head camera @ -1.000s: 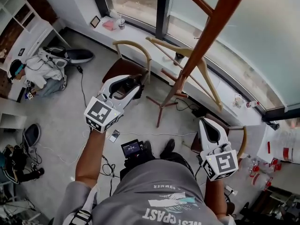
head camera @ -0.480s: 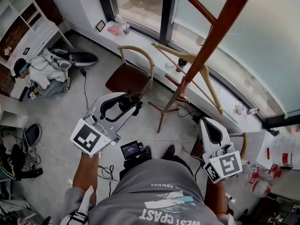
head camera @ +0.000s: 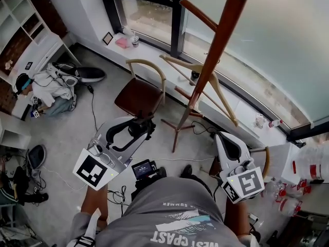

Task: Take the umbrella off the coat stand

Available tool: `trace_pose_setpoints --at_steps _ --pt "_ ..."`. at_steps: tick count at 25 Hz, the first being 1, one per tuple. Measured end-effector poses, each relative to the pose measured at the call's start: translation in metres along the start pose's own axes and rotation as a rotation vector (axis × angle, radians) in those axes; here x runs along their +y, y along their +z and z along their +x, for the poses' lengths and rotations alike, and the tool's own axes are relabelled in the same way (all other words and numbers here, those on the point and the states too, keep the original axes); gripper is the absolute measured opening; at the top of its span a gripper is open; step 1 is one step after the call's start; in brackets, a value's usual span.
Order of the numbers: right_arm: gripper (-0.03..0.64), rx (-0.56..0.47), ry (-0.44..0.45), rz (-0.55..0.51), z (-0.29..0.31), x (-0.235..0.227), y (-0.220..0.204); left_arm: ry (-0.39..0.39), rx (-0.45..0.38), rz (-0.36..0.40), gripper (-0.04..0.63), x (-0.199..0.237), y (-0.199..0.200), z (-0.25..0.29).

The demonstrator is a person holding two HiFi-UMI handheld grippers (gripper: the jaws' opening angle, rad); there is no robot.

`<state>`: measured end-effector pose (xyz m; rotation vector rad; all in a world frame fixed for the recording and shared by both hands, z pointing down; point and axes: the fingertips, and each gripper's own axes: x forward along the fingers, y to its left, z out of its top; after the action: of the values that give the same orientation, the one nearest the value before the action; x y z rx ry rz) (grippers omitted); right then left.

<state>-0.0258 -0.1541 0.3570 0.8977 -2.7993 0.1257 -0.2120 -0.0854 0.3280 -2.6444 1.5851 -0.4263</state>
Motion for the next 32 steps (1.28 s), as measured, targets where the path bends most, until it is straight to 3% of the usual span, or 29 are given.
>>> trace_pose_setpoints --at_steps 15,32 --pt "0.0 -0.002 -0.012 -0.04 -0.021 0.008 0.002 -0.021 -0.001 0.004 0.152 -0.032 0.008 -0.017" --pt "0.0 0.014 -0.018 -0.042 -0.022 0.016 0.0 -0.04 0.002 -0.003 0.152 -0.033 0.006 -0.017"
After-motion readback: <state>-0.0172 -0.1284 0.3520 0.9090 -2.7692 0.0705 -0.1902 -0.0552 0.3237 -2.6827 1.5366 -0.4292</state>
